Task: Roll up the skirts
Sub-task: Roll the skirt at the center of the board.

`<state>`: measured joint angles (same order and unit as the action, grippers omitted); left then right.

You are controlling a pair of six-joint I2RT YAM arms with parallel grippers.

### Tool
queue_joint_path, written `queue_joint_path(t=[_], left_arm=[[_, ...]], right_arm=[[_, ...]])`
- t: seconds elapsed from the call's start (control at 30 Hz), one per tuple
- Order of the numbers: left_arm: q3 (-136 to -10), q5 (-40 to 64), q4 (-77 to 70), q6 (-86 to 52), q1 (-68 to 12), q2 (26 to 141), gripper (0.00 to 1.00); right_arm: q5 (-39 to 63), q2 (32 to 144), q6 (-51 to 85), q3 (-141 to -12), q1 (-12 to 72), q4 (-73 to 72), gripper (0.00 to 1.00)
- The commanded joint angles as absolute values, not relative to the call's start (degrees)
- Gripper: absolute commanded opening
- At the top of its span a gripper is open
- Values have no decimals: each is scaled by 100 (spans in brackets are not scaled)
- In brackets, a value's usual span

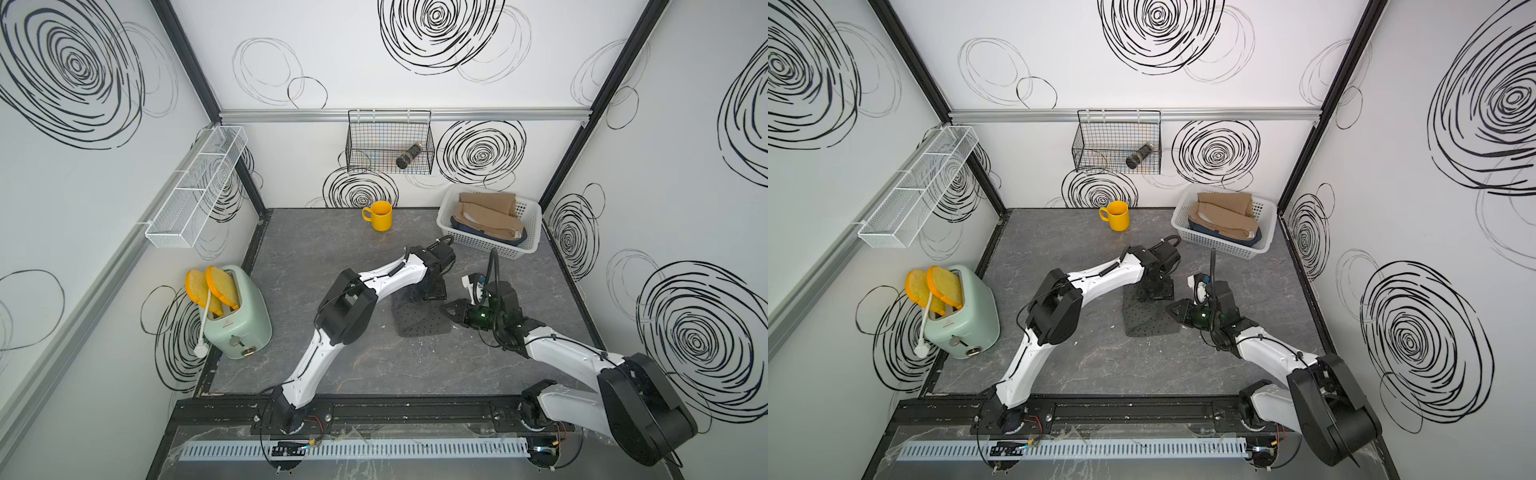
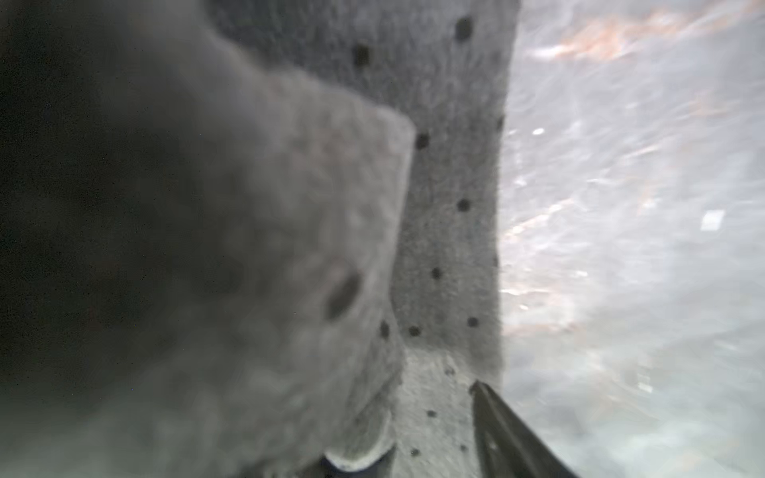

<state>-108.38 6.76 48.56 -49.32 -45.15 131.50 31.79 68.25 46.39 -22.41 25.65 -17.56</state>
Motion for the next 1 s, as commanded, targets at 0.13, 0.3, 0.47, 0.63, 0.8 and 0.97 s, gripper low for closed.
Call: queue_joint_path(t=[0.13, 0.3, 0.47, 0.63, 0.8, 0.97], left_arm=[[-9499, 2040, 3528, -5430, -4350, 12679, 83], [-9359, 2252, 3374, -5409, -4363, 12565, 84], [-9378, 2097, 3589, -5285, -4350, 12395, 85], [-9685, 1721, 3983, -5115, -4329, 12189, 87], [-9769, 1715, 4009, -5069, -4204, 11885, 91], [-9660, 1946, 3749, -5185, -4044, 11574, 96]], right_arm=[[3557, 7643, 4711, -2751, 2926, -2086, 15], [3612, 8320, 4561, -3040, 3225, -2122, 11], [3384, 8415, 4349, -2939, 3303, -1747, 10], [3228, 8688, 4194, -2666, 3231, -1569, 8], [3229, 9058, 4140, -2515, 3120, -1611, 7], [3296, 9180, 4077, -2465, 3120, -1707, 6]])
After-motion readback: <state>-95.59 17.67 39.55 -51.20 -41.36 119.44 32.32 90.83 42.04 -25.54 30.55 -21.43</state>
